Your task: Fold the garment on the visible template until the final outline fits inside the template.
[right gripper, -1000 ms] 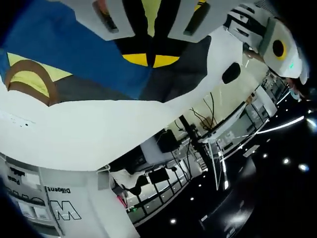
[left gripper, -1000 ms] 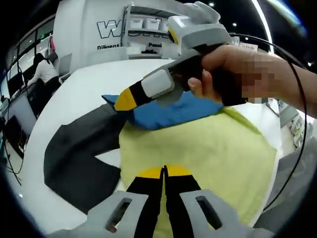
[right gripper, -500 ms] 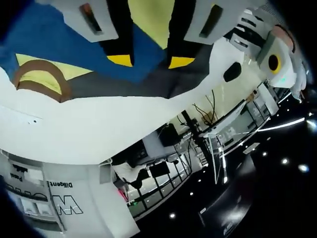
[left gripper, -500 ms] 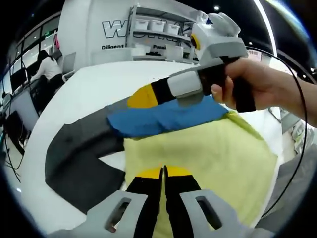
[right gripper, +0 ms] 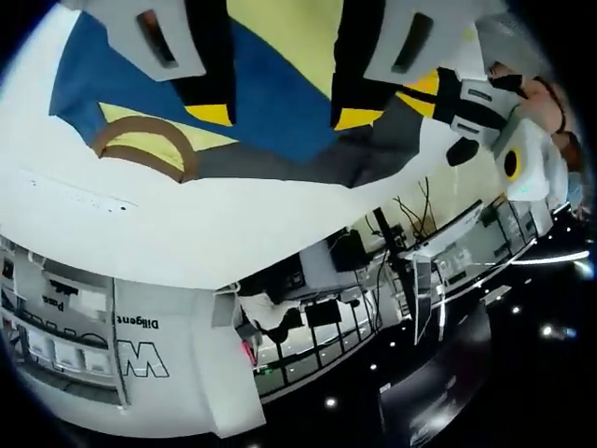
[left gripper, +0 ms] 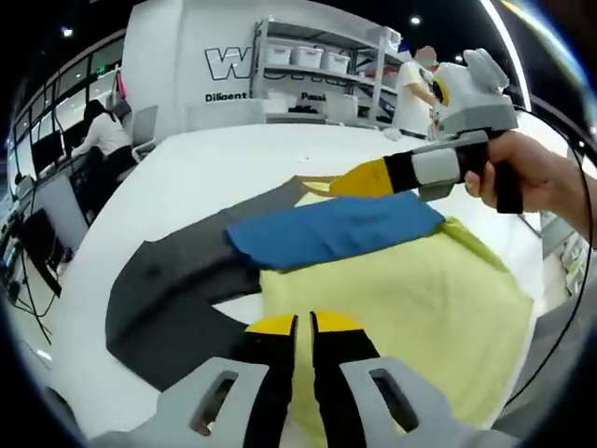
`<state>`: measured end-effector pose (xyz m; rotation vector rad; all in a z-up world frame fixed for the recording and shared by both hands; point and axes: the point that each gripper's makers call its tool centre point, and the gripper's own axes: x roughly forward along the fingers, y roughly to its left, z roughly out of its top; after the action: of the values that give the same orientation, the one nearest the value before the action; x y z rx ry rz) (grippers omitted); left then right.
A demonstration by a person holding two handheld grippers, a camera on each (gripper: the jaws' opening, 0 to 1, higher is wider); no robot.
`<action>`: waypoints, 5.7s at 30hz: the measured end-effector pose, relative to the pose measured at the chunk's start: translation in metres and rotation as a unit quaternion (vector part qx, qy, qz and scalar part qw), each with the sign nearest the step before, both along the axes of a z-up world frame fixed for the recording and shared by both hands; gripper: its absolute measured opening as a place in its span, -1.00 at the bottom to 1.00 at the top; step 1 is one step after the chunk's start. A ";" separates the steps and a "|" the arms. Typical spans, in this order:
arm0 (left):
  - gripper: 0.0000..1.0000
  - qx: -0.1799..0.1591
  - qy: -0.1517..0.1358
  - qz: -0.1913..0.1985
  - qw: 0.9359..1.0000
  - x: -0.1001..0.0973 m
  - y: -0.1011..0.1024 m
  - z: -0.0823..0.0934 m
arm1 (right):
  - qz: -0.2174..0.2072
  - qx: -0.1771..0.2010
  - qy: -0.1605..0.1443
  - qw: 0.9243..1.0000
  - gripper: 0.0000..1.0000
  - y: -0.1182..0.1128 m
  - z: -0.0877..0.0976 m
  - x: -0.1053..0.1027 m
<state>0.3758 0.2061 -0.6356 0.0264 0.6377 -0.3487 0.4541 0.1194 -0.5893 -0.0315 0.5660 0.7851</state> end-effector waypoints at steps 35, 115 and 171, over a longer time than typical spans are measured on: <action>-0.59 0.114 0.028 0.013 0.993 -0.007 0.066 -0.023 | -0.037 -0.021 -0.016 0.999 -0.11 -0.040 0.000 -0.042; -1.00 -0.350 -0.065 0.128 0.926 0.085 0.019 0.134 | -0.137 -0.028 -0.046 0.989 0.32 -0.131 -0.011 -0.082; -1.00 -0.232 0.038 -0.138 0.962 0.119 -0.239 0.071 | -0.144 -0.070 -0.016 0.987 0.35 -0.149 -0.033 -0.085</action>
<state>0.4950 -0.0330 -0.5646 -0.3513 0.6153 -0.7654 0.3692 -0.0296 -0.6224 -0.0895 0.5783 0.4629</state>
